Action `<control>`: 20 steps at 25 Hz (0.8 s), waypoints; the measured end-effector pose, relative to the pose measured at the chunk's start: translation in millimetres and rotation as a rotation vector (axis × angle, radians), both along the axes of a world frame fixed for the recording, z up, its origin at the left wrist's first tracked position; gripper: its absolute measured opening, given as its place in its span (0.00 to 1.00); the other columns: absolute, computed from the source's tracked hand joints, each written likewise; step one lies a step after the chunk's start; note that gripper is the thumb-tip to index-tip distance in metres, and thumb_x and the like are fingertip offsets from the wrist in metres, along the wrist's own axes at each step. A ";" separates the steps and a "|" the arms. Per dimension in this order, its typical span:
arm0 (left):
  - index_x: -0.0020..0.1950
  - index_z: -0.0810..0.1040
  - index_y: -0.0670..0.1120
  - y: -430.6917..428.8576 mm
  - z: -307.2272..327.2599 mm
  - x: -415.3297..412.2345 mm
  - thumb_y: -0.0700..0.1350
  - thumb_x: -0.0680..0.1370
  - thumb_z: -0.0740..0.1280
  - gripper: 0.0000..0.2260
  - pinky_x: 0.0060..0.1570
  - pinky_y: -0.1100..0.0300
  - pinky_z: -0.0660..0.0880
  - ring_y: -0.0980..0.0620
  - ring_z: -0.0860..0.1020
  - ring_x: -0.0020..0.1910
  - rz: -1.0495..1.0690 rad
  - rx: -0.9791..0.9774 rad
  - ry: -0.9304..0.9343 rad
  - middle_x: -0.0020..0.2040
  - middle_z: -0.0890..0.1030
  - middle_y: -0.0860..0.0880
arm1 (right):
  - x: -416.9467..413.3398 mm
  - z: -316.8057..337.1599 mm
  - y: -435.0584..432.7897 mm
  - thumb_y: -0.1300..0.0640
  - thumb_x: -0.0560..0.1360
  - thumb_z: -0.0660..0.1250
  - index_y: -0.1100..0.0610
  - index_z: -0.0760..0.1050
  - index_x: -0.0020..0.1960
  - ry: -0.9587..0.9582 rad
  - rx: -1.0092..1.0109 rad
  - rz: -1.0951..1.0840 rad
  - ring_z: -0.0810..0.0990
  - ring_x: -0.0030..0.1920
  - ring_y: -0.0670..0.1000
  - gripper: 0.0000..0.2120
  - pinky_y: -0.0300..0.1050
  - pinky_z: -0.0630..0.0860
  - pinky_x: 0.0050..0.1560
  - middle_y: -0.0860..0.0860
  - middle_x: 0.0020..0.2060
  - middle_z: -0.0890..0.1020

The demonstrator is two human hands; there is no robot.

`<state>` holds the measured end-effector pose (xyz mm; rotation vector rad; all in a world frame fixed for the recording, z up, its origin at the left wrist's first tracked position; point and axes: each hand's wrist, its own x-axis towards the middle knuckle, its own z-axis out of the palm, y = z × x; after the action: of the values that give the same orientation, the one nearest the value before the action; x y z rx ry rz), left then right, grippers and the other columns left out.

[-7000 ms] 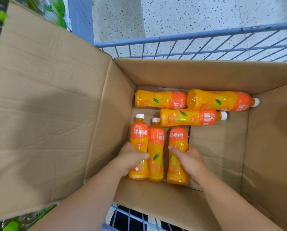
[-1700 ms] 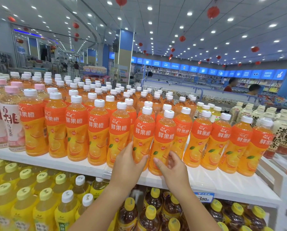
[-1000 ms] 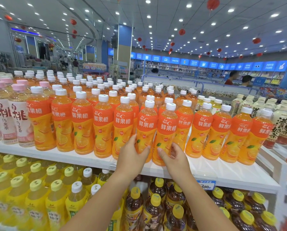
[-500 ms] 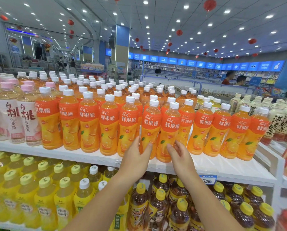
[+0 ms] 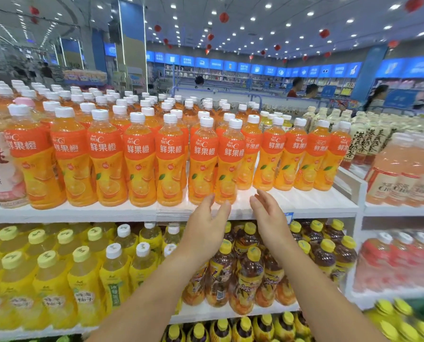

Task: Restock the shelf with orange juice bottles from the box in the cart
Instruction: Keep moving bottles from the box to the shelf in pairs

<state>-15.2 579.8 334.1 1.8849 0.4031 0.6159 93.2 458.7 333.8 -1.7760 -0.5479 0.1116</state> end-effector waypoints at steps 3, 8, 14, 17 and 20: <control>0.81 0.59 0.51 -23.0 -4.0 4.2 0.62 0.82 0.57 0.30 0.75 0.52 0.62 0.53 0.63 0.77 -0.078 -0.010 0.042 0.80 0.63 0.53 | -12.6 -3.6 -33.4 0.45 0.83 0.58 0.52 0.61 0.80 0.001 -0.027 -0.084 0.67 0.75 0.47 0.27 0.40 0.63 0.64 0.47 0.77 0.67; 0.78 0.65 0.51 -86.7 -1.1 8.1 0.61 0.82 0.57 0.26 0.59 0.59 0.70 0.58 0.74 0.63 -0.181 0.027 0.072 0.68 0.75 0.56 | -31.4 -2.3 -103.4 0.44 0.84 0.57 0.51 0.62 0.79 0.023 -0.012 -0.198 0.67 0.71 0.44 0.26 0.40 0.63 0.63 0.46 0.76 0.68; 0.77 0.69 0.48 -197.6 -6.2 7.6 0.57 0.84 0.58 0.24 0.64 0.63 0.66 0.56 0.71 0.69 -0.345 -0.004 0.091 0.72 0.72 0.54 | -55.0 -6.1 -220.5 0.46 0.84 0.57 0.53 0.65 0.77 0.044 -0.004 -0.346 0.69 0.72 0.47 0.24 0.40 0.62 0.63 0.46 0.71 0.71; 0.75 0.71 0.45 -266.5 -18.8 5.9 0.53 0.84 0.59 0.21 0.56 0.68 0.64 0.59 0.71 0.64 -0.422 -0.040 0.114 0.71 0.74 0.53 | -74.9 -16.8 -293.7 0.46 0.84 0.57 0.52 0.64 0.78 0.080 -0.025 -0.413 0.67 0.66 0.42 0.24 0.39 0.62 0.61 0.45 0.71 0.71; 0.73 0.72 0.46 -332.8 -32.3 1.7 0.54 0.84 0.59 0.21 0.58 0.65 0.63 0.58 0.71 0.64 -0.521 -0.050 0.142 0.67 0.73 0.57 | -95.4 -32.6 -363.5 0.44 0.84 0.56 0.51 0.62 0.79 0.136 -0.031 -0.478 0.68 0.68 0.44 0.26 0.40 0.63 0.61 0.47 0.75 0.68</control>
<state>-13.5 247.0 301.8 1.8877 0.0070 0.1220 -2.2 95.2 301.2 -1.8667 -0.0161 -0.0922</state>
